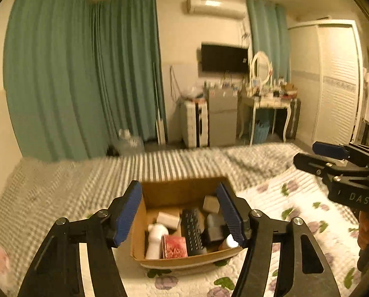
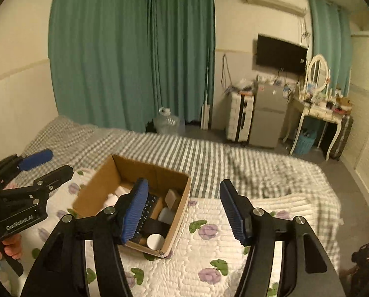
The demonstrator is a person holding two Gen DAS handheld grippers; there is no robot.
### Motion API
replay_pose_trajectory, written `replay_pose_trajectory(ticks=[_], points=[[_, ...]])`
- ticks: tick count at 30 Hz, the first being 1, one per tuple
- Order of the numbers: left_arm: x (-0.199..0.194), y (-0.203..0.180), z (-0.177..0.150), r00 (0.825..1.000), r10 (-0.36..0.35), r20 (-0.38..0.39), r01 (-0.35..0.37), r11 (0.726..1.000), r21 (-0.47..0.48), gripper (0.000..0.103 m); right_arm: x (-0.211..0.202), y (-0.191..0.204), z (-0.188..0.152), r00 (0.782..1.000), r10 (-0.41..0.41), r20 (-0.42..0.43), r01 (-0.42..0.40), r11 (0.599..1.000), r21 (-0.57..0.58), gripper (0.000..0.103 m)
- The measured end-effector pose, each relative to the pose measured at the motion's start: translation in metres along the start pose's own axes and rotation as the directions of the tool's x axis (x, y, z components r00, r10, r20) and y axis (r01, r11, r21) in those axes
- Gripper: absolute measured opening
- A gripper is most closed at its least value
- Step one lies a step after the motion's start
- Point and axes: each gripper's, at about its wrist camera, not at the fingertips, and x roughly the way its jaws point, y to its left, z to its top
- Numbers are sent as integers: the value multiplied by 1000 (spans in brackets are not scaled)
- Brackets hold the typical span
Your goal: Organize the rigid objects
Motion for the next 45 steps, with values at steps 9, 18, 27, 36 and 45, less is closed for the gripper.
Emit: replay_pose_trajectory(ticks=[9,18,27,36,45], points=[[-80,-5,7,988,34,148,-40,999,31,72,-73,23,-3,992,-61,106,55,997,61,103],[-89,11,-21,978,117,174,-107,992,-69,74,-81,30,-32,975,-90,201,61,987,146,103],[-42,27,-84,981,143,131,-130,986,-106,74,-25,38,-81,978,-122,170,92,980,176,103],[-14,36,-111,993,106,50,-100,989,-108,74,13,46,-101,985,-145,98,134,985,111,103],[-12,35,-112,995,89,32,-85,989,-117,74,8,45,-99,984,-141,106,129,985,110,103]])
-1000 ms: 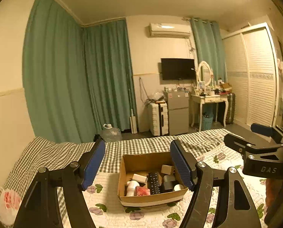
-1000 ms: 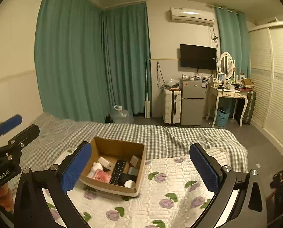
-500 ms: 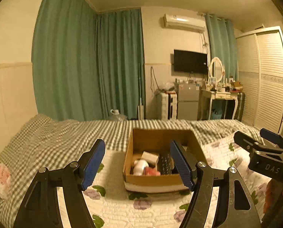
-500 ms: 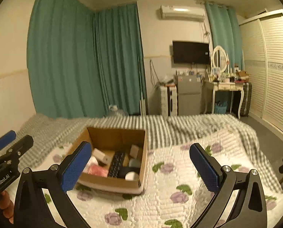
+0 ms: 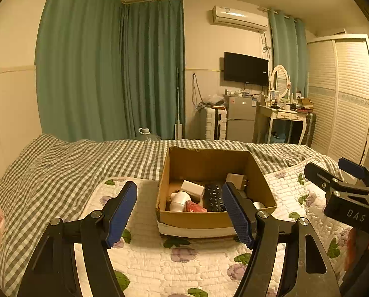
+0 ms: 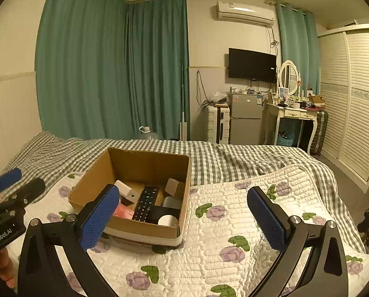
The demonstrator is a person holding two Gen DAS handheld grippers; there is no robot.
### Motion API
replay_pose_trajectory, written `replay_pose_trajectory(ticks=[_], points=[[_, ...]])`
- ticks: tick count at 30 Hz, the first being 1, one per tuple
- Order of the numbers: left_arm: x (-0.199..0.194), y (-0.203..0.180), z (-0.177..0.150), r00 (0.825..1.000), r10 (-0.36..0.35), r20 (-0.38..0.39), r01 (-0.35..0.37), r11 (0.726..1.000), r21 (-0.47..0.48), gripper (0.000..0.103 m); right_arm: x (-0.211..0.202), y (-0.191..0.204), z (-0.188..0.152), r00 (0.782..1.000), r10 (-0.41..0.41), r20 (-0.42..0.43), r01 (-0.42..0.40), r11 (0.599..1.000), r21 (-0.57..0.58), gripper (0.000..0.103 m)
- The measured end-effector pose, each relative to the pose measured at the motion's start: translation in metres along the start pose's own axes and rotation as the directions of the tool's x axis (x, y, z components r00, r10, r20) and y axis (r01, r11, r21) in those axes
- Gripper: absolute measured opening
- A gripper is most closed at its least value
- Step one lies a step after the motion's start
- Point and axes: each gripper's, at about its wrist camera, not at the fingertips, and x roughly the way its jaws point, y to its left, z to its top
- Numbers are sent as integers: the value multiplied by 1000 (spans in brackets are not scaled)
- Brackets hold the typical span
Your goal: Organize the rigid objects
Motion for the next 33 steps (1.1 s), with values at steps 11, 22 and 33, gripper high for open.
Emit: replay_pose_trajectory(ticks=[11,22,33], points=[[0,-1,0,1000,-1,-9,1,1000,9,74,4,-1,-3,1000,10,-18,-10,1000,12,103],[1,-2,0,999,-26,-25,26,1000,6,74,5,3,-7,999,11,-30,-11,1000,2,103],[0,-2,3,1000,-12,-27,12,1000,8,74,8,4,-9,999,8,-43,-8,1000,-2,103]])
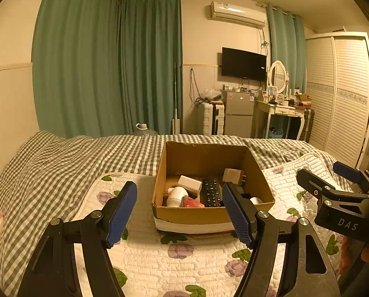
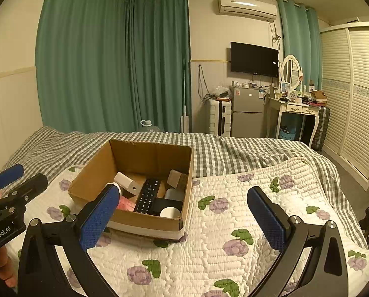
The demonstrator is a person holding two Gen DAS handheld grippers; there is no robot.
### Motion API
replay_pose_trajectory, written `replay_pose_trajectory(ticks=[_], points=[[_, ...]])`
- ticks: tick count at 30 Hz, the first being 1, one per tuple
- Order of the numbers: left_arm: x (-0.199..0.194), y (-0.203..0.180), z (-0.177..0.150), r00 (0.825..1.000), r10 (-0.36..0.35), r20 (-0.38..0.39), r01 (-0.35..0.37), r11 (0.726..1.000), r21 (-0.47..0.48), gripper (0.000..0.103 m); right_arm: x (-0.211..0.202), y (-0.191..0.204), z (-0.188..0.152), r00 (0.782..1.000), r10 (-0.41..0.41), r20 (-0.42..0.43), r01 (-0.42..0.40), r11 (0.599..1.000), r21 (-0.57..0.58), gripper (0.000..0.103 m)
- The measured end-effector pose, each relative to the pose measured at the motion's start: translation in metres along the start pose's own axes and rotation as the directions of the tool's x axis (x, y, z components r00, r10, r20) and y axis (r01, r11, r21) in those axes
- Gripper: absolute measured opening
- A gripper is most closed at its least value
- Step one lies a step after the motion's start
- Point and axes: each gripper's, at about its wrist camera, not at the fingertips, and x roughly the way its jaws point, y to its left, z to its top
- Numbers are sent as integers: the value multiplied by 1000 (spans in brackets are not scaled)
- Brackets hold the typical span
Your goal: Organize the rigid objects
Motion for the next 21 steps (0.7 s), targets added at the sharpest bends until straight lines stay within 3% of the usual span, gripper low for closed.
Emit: replay_pose_trajectory(ticks=[21], points=[[0,-2,-3,1000,-10,-3,10,1000,7,74,2,-1,-1,1000,-1,-7,1,1000,-5,103]])
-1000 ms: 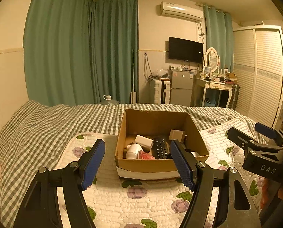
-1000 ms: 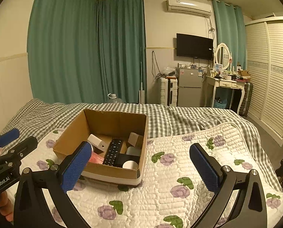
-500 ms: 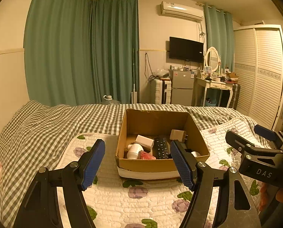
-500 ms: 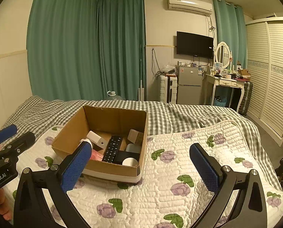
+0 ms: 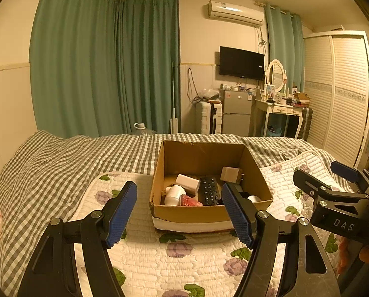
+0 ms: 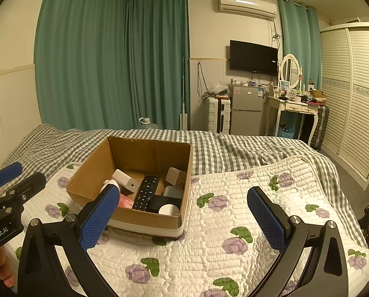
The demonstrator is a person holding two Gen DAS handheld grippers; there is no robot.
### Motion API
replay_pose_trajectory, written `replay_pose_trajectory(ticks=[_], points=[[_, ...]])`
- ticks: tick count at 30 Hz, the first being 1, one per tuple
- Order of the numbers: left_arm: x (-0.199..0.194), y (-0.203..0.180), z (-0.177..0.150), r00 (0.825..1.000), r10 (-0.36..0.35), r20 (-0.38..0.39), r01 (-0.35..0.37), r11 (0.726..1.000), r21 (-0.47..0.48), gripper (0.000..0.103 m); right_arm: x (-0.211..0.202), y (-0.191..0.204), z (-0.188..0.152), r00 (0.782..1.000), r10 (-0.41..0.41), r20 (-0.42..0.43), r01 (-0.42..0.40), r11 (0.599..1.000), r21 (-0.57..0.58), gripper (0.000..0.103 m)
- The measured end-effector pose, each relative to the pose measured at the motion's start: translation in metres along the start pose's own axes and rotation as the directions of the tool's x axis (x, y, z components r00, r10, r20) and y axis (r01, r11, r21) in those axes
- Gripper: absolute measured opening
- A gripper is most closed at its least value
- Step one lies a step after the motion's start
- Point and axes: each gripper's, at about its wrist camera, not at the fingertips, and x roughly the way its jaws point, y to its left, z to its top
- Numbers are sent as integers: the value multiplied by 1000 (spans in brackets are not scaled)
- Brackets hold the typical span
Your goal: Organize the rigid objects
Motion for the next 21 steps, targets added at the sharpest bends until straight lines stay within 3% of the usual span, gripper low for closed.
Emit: replay_pose_trajectory(ticks=[21], points=[[2,4,-1,1000,2,-16,-2,1000,-10,74,3,2,-6,1000,-2,-17,2,1000,-8,103]])
